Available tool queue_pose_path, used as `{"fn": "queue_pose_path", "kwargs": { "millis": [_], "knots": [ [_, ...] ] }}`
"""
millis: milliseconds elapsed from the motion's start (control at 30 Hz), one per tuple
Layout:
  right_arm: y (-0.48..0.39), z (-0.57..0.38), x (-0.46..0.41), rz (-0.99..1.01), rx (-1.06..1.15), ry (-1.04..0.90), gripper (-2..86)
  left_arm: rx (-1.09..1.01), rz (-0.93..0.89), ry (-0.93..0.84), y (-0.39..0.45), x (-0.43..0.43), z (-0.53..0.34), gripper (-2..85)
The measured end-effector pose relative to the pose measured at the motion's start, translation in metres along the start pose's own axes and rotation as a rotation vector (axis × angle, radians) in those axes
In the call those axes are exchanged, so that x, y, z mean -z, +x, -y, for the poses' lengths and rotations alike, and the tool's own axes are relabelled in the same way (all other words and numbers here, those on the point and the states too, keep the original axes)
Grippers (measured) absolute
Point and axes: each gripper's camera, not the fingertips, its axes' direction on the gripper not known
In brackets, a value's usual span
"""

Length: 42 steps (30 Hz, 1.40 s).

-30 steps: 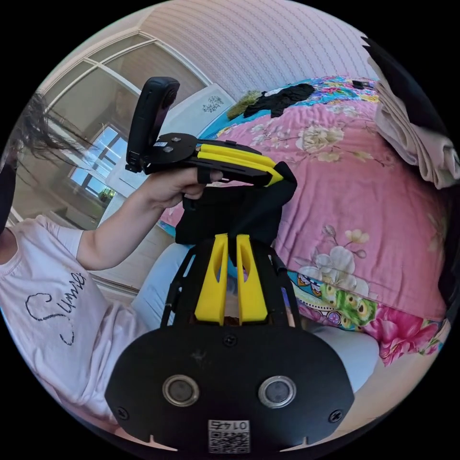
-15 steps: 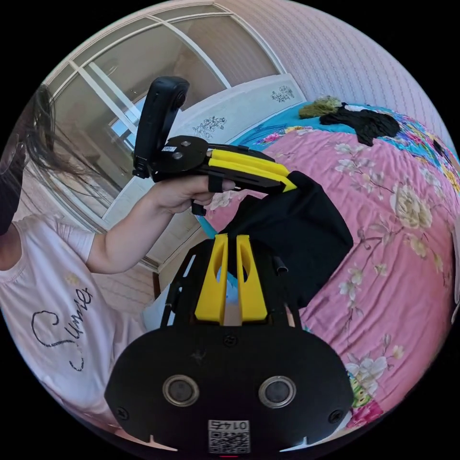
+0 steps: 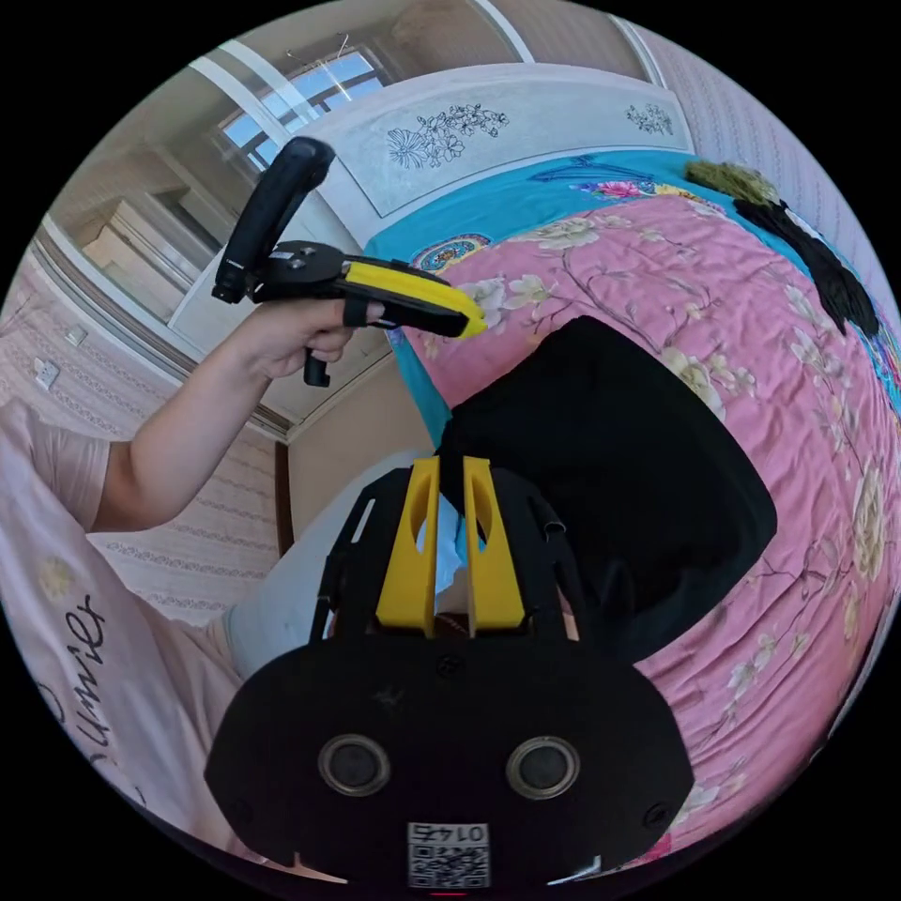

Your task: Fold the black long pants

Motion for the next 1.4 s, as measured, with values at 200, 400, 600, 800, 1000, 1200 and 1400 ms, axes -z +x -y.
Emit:
{"fn": "queue_pose_path", "kwargs": {
  "millis": [200,400,600,800,1000,1200,1400],
  "knots": [
    [0.049,-0.025,0.044,-0.106,-0.231,0.106,5.9,0.065,-0.153,-0.014,-0.011,-0.009,-0.026,4.3],
    [0.089,-0.033,0.024,-0.150,-0.367,-0.017,6.3,0.078,-0.080,-0.046,-0.025,0.004,-0.037,4.9],
    [0.064,0.078,0.044,-0.163,-0.129,0.143,7.8,0.119,-0.085,-0.056,-0.049,0.020,-0.061,5.0],
    [0.060,0.200,-0.033,-0.281,0.055,-0.049,4.0,0.108,-0.084,-0.053,-0.071,0.039,-0.076,-0.4],
    [0.093,0.241,-0.059,-0.148,-0.009,-0.111,-0.4,0.092,-0.091,-0.069,-0.099,0.056,-0.093,0.0],
    [0.129,0.190,0.011,-0.145,-0.113,0.070,4.5,0.214,-0.116,0.035,-0.140,0.099,-0.114,7.2],
    [0.180,0.056,0.066,-0.155,-0.399,0.173,13.3,0.277,-0.215,0.089,-0.169,0.096,-0.107,13.4]
  ]
}}
